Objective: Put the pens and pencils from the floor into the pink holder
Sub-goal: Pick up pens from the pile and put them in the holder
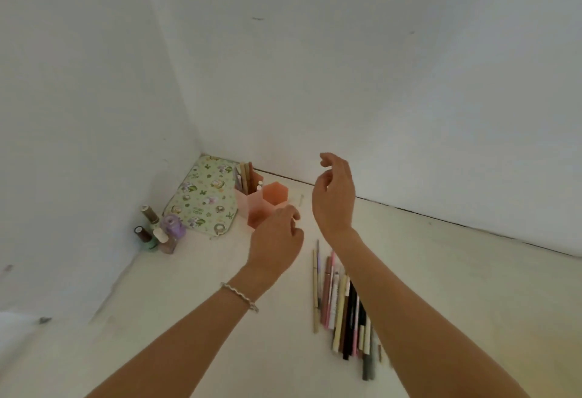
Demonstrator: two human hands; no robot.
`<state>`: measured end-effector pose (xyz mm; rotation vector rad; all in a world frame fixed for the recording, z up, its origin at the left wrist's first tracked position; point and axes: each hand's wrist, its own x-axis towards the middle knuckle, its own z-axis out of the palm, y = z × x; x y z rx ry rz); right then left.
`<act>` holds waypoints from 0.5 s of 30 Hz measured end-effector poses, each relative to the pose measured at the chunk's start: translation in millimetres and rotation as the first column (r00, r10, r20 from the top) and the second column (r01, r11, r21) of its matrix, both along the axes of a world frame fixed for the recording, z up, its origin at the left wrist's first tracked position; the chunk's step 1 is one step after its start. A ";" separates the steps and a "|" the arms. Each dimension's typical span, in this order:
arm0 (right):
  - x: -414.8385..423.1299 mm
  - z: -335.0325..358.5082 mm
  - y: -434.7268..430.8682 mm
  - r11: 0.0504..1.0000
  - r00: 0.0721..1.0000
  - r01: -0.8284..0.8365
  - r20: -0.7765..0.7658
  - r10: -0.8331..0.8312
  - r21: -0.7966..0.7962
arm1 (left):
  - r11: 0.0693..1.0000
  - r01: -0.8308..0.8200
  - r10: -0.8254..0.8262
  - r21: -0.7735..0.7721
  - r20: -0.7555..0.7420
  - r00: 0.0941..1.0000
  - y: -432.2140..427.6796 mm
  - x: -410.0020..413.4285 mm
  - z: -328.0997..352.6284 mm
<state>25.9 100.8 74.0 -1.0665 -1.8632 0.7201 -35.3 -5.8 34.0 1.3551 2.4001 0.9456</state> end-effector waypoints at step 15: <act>82.8 -30.5 -6.3 0.971 0.993 0.004 0.118 0.026 -0.241 | 0.786 -0.099 0.104 -0.610 -0.027 0.994 32.7 69.6 -57.9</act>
